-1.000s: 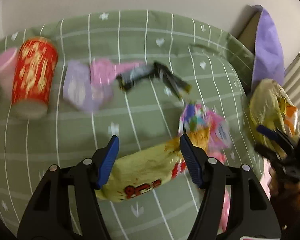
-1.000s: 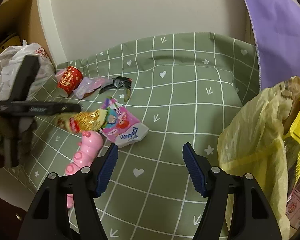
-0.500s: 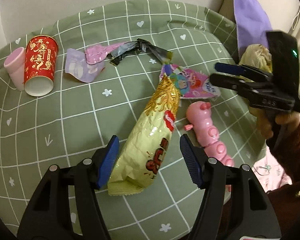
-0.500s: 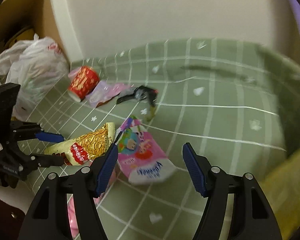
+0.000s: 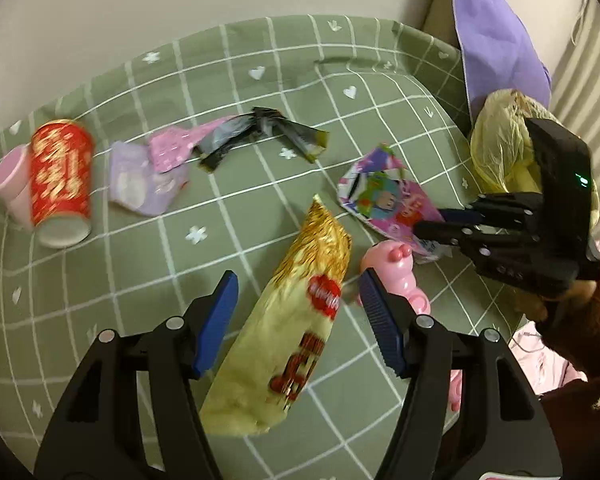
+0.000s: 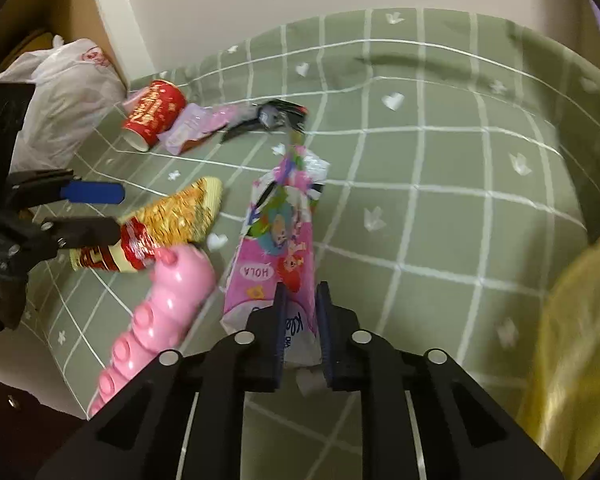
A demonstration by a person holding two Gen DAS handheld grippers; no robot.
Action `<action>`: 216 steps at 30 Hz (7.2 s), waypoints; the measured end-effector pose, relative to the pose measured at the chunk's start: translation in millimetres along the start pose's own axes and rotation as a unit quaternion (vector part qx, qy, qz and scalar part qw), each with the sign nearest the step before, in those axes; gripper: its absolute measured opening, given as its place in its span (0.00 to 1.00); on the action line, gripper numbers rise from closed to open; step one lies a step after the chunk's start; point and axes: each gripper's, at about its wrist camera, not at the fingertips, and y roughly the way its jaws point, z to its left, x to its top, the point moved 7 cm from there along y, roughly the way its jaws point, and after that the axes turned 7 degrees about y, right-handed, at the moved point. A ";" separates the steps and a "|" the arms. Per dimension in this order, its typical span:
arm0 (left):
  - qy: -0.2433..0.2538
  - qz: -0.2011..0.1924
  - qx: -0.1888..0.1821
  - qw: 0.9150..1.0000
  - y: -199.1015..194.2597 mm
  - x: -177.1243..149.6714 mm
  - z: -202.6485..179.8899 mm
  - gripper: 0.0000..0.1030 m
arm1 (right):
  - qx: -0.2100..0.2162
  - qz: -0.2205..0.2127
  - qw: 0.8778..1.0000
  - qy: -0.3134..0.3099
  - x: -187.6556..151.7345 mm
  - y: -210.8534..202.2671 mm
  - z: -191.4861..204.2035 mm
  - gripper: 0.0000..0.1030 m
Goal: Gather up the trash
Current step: 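Grasp the gold snack stick with the left tool while the right tool grasps the pink candy packet, then lift the gold snack stick and pink packet and carry them over the bin, then open both tools to drop the snack stick and pink packet into the bin, then move the left tool toward the pink comb while the right tool approaches the black wrapper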
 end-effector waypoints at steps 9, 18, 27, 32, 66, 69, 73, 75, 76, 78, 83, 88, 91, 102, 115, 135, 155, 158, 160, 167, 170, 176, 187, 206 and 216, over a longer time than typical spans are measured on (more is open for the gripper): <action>-0.001 0.035 0.001 0.999 32.4 14.5 -6.8 0.39 | -0.016 0.000 0.999 0.040 -25.3 -16.4 -9.6 0.13; -0.050 -0.001 0.016 0.999 -6.1 14.4 9.0 0.26 | -0.019 -0.025 0.998 0.050 -22.7 -36.7 -11.0 0.13; -0.061 -0.063 0.013 0.996 -60.9 39.8 9.6 0.26 | -0.043 -0.065 0.996 0.042 -5.4 -78.0 -7.6 0.13; -0.023 -0.122 0.020 0.992 -98.7 82.3 -3.2 0.26 | -0.071 -0.116 0.990 0.032 18.9 -122.5 -8.8 0.13; -0.064 -0.079 -0.001 0.995 -56.8 52.7 20.3 0.26 | -0.018 -0.062 0.995 0.080 -39.2 -63.7 -23.6 0.56; -0.058 -0.084 0.003 0.995 -59.3 54.4 18.3 0.26 | -0.010 -0.049 0.997 0.060 -28.4 -48.6 -13.2 0.56; -0.048 -0.091 0.006 0.995 -67.2 57.4 14.1 0.26 | -0.009 -0.023 0.999 0.038 -26.1 -25.3 1.5 0.48; -0.044 -0.094 0.010 0.995 -69.5 58.9 12.9 0.26 | -0.013 -0.017 0.999 0.037 -27.5 -20.2 2.8 0.32; -0.044 -0.094 0.009 0.995 -69.6 59.2 12.9 0.26 | -0.015 -0.010 0.999 0.038 -29.3 -17.6 2.4 0.24; -0.047 -0.093 0.007 0.994 -68.8 58.3 13.0 0.26 | -0.024 -0.009 0.999 0.033 -31.3 -16.6 2.9 0.20; -0.046 -0.096 -0.002 0.994 -67.0 58.0 8.7 0.26 | -0.036 -0.012 0.999 0.029 -36.9 -24.2 3.3 0.10; -0.050 -0.119 -0.014 0.991 -76.2 66.8 4.9 0.26 | -0.037 -0.044 0.998 0.039 -29.8 -54.9 -3.2 0.09; -0.043 -0.149 -0.018 0.988 -93.5 82.7 -2.1 0.26 | -0.042 -0.071 0.996 0.040 -19.0 -78.3 -7.2 0.09; 0.084 -0.255 -0.098 0.958 -132.8 189.9 -121.6 0.26 | -0.157 -0.210 0.963 0.053 31.5 -224.8 -54.7 0.09; 0.115 -0.284 -0.289 0.907 -82.4 255.0 -269.6 0.26 | -0.307 -0.222 0.907 0.186 -25.6 -316.7 -154.6 0.09; 0.206 -0.105 -0.205 0.951 64.5 193.3 -280.1 0.21 | -0.274 -0.077 0.941 0.180 -39.0 -211.8 -183.4 0.09; 0.116 -0.112 -0.314 0.936 36.7 234.7 -296.0 0.52 | -0.279 -0.144 0.926 0.209 -55.8 -241.2 -177.9 0.33; 0.107 -0.136 -0.289 0.941 18.5 238.4 -278.7 0.54 | -0.280 -0.158 0.925 0.205 -54.1 -246.3 -172.6 0.39; 0.104 -0.160 -0.254 0.948 5.8 234.8 -260.1 0.55 | -0.282 -0.169 0.923 0.200 -49.4 -250.1 -169.1 0.39; 0.072 -0.208 -0.112 0.969 -16.5 201.6 -177.5 0.57 | -0.242 -0.221 0.929 0.171 -16.0 -259.1 -138.5 0.39; 0.047 -0.204 -0.055 0.976 -19.3 181.8 -130.8 0.57 | -0.202 -0.228 0.941 0.148 1.2 -248.6 -119.5 0.39; -0.023 -0.195 0.070 0.978 -32.2 129.9 -16.8 0.57 | -0.148 -0.214 0.961 0.089 30.7 -213.0 -83.0 0.39; -0.230 -0.111 0.132 0.958 -12.5 22.5 110.1 0.57 | -0.042 -0.166 0.983 0.062 55.3 -128.3 -45.6 0.47; -0.253 -0.031 0.115 0.960 -9.9 -20.1 119.5 0.06 | 0.043 -0.048 0.998 -0.012 104.6 29.3 37.4 0.48; -0.199 -0.033 0.121 0.972 -65.5 -44.5 104.4 0.35 | 0.052 0.004 0.998 -0.041 137.9 105.2 55.1 0.45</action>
